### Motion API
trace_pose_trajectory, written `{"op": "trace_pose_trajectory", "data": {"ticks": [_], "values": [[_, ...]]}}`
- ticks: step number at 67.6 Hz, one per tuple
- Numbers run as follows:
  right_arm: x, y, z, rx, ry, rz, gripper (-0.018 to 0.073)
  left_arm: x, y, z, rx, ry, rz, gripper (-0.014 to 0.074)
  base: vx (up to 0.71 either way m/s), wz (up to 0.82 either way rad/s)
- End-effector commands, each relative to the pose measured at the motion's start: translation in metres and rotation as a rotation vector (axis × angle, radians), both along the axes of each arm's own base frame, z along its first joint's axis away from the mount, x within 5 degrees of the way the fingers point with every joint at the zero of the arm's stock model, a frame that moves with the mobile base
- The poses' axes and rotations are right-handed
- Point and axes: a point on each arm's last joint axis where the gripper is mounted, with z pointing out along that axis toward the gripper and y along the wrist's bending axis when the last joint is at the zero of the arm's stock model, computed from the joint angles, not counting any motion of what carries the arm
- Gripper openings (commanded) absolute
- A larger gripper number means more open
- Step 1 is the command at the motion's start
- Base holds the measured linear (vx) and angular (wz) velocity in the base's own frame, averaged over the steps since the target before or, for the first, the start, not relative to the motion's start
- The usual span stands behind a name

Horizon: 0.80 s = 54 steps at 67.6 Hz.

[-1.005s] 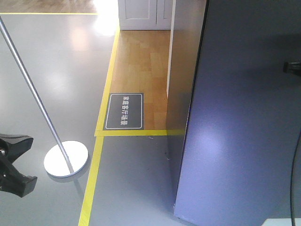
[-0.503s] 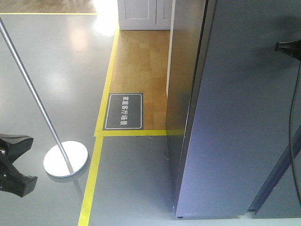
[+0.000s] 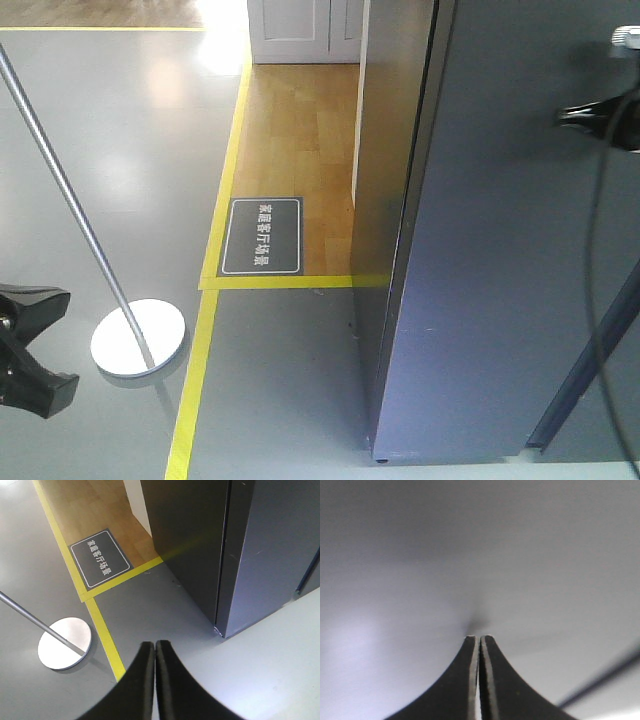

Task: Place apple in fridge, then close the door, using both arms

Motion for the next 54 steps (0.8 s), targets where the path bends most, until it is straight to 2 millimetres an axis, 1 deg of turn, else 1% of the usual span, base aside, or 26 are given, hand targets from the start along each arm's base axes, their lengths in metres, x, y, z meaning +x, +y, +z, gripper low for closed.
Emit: {"op": "trace_pose_trajectory", "data": {"ticks": [1,3,10,11,12,16,17,18,28,41,48,54], "values": [[-0.025,0.023,0.043,-0.04,-0.143,0.089,-0.0003,0.002,-0.003,0.014,-0.043,-0.081,-0.017,-0.0006,0.0,0.0],[-0.031,0.027,0.039,-0.037,-0.132,0.102,-0.0003,0.002,-0.003,0.014,-0.043,-0.081,-0.017,-0.0006,0.0,0.0],[-0.057,0.042,0.035,-0.032,-0.117,0.142,-0.0003,0.002,-0.003,0.014,-0.043,-0.081,-0.017,-0.0006,0.0,0.0],[-0.06,0.044,0.032,-0.031,-0.107,0.148,-0.0003,0.002,-0.003,0.014,-0.043,-0.081,-0.017,-0.0006,0.0,0.0],[-0.066,0.046,0.034,-0.031,-0.108,0.152,-0.0003,0.002,-0.003,0.014,-0.043,-0.081,-0.017,-0.0006,0.0,0.0],[-0.082,0.053,0.031,-0.028,-0.071,0.164,-0.0003,0.002,-0.003,0.014,-0.042,-0.081,-0.016,-0.0006,0.0,0.0],[-0.089,0.054,0.034,-0.029,-0.071,0.166,-0.0003,0.002,-0.003,0.014,-0.042,-0.081,-0.016,-0.0006,0.0,0.0],[-0.091,0.055,0.034,-0.029,-0.066,0.167,-0.0003,0.002,-0.003,0.014,-0.042,-0.081,-0.016,-0.0006,0.0,0.0],[-0.137,0.065,0.043,-0.028,0.028,0.163,-0.0003,0.002,-0.003,0.014,-0.042,-0.081,-0.016,-0.0006,0.0,0.0],[-0.203,0.075,0.057,0.008,0.08,0.201,-0.0003,0.002,-0.003,0.014,-0.042,-0.081,-0.016,-0.0006,0.0,0.0],[-0.233,0.08,0.056,0.048,0.106,0.256,-0.0003,0.002,-0.003,0.014,-0.042,-0.081,-0.016,-0.0006,0.0,0.0],[-0.254,0.082,0.05,0.088,0.122,0.296,-0.0003,0.002,-0.003,0.014,-0.042,-0.081,-0.016,-0.0006,0.0,0.0]]}}
